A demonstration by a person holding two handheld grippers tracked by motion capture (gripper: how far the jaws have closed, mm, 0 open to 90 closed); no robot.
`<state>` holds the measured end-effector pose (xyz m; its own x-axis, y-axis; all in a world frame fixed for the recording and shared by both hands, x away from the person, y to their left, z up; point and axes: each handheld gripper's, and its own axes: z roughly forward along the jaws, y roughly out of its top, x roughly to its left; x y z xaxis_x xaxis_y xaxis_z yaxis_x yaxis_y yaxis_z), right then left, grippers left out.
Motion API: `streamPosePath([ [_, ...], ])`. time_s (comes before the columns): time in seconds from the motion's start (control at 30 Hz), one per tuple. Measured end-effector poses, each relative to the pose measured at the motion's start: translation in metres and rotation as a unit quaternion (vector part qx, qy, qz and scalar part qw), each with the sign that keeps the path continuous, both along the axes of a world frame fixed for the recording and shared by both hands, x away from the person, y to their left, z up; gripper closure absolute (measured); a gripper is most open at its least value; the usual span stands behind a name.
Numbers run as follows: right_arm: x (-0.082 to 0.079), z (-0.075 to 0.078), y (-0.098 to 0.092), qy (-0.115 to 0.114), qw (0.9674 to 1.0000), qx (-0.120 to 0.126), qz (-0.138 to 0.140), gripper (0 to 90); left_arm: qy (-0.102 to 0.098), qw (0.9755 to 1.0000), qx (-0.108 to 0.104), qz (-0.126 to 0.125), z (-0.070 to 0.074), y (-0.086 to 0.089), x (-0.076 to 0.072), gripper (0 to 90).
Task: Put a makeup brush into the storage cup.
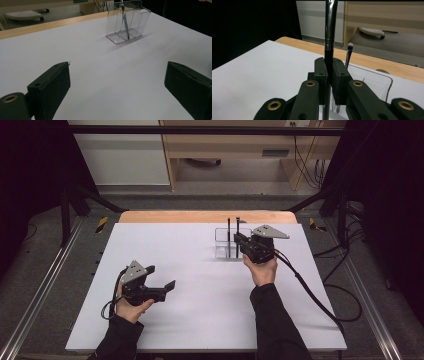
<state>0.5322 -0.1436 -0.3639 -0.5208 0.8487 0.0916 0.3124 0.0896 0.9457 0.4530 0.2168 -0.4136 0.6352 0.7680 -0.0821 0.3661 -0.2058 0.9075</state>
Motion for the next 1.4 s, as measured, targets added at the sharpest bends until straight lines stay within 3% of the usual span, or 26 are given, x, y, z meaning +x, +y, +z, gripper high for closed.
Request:
streamPosePath([
  [0.97,0.038,0.015,-0.008,-0.005,0.9992,0.006,-0.039,84.0,0.001,1.0000,-0.002,-0.006,0.000,0.000,0.000,6.2],
  [1.4,0.055,0.009,-0.006,-0.001,0.9986,0.009,-0.052,83.9,0.001,0.9999,-0.003,-0.010,0.000,0.000,0.000,6.2],
])
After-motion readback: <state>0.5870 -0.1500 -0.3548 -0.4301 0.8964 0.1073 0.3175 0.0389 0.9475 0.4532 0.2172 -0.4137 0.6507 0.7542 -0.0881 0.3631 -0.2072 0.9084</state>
